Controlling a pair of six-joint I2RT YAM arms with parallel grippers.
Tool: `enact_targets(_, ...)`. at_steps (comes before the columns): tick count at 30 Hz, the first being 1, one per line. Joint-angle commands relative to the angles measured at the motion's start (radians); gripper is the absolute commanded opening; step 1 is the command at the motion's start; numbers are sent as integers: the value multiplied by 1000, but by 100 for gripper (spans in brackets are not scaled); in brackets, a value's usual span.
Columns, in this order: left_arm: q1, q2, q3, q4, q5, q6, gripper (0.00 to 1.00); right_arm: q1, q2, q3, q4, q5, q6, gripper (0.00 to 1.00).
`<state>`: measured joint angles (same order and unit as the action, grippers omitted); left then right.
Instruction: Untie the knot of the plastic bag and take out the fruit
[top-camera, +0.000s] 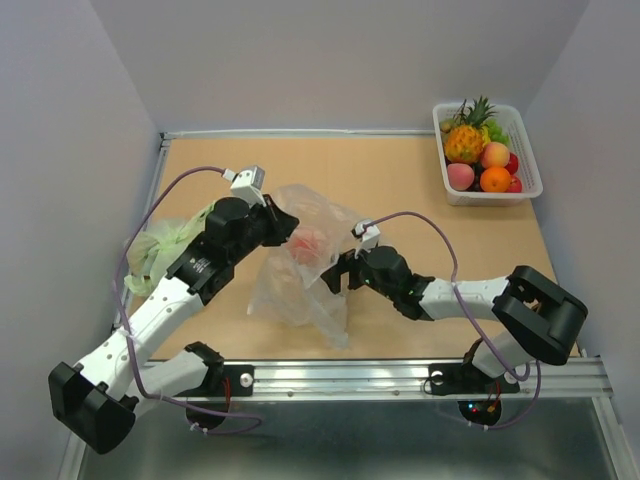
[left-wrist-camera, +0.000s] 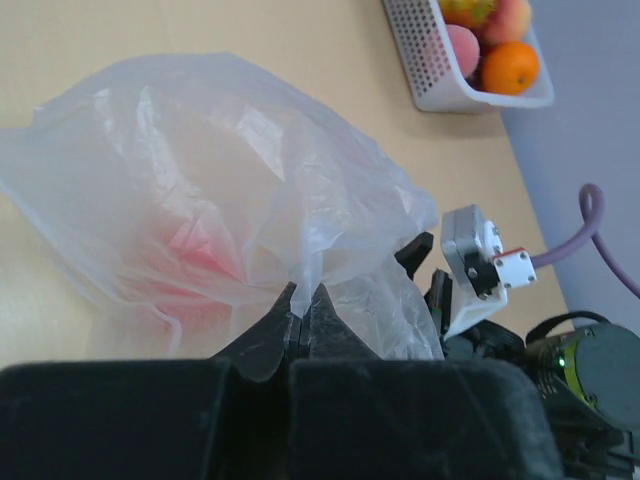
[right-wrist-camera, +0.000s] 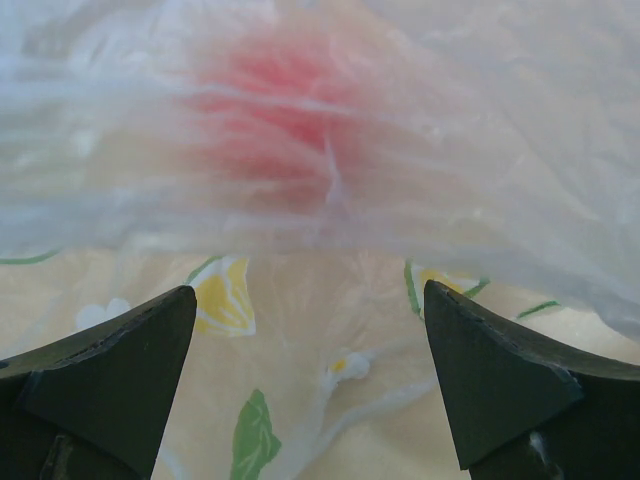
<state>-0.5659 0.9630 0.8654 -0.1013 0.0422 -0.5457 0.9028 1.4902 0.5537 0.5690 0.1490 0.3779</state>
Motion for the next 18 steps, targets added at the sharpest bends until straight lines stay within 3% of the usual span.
enact_targets(1, -12, -17, -25, 23, 90, 36, 0, -2, -39, -38, 34, 35, -16, 100)
enact_targets(8, -12, -29, -172, 58, 54, 12, 0, -2, -41, -51, 17, 8, -36, 100)
enact_targets(18, -12, -26, -181, 78, 91, 35, 0, -2, -82, -34, -8, 64, -50, 100)
